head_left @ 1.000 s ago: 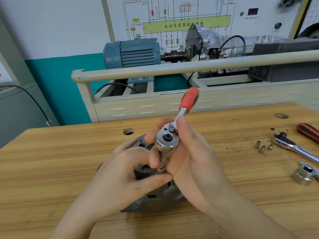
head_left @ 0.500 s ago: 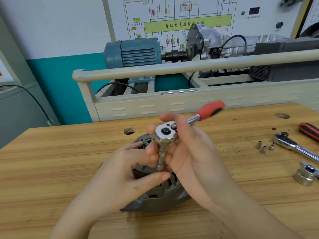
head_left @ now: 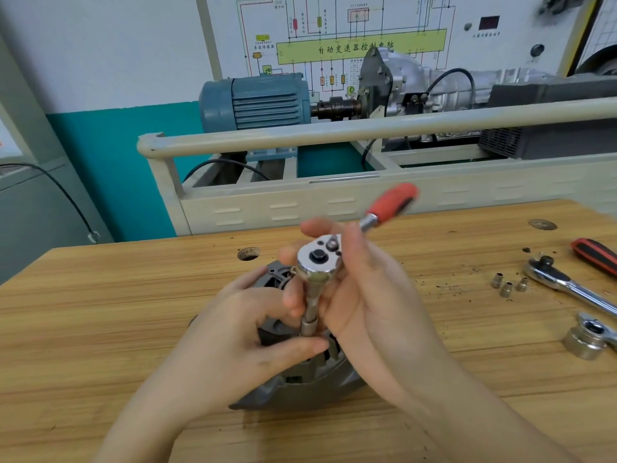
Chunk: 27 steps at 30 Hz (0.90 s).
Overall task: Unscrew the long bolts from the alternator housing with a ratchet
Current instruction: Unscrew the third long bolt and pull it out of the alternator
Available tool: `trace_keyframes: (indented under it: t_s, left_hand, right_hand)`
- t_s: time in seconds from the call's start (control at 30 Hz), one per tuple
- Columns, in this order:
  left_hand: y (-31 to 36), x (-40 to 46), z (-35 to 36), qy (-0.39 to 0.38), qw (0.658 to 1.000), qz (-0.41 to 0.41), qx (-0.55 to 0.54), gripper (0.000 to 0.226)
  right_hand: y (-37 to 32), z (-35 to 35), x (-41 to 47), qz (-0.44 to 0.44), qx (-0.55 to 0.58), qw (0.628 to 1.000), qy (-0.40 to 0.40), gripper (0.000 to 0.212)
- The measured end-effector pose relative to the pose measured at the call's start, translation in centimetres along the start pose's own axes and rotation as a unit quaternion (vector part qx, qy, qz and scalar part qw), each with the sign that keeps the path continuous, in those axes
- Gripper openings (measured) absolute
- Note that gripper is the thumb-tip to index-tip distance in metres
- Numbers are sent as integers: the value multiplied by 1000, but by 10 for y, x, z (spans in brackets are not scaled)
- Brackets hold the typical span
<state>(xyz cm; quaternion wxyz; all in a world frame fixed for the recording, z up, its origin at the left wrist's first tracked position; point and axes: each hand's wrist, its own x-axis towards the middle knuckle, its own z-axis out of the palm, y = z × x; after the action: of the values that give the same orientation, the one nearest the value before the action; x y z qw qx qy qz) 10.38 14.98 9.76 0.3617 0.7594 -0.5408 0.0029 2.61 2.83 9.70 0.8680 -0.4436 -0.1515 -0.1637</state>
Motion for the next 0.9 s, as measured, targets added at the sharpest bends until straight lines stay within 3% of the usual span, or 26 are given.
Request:
trace_keyframes:
  t_s: [0.23, 0.53, 0.73, 0.9]
  left_hand:
    - [0, 1, 11, 83, 991, -2, 103, 40]
    - [0, -1, 0, -4, 999, 2, 42, 40]
    - [3, -1, 6, 75, 994, 10, 77, 33]
    - [2, 1, 5, 44, 995, -9, 84, 43]
  right_hand:
    - [1, 3, -1, -36, 7, 999, 13, 25]
    - [-2, 1, -1, -21, -7, 1000, 16, 42]
    - [3, 1, -2, -51, -25, 998, 5, 34]
    - [0, 0, -1, -66, -48, 996, 33, 36]
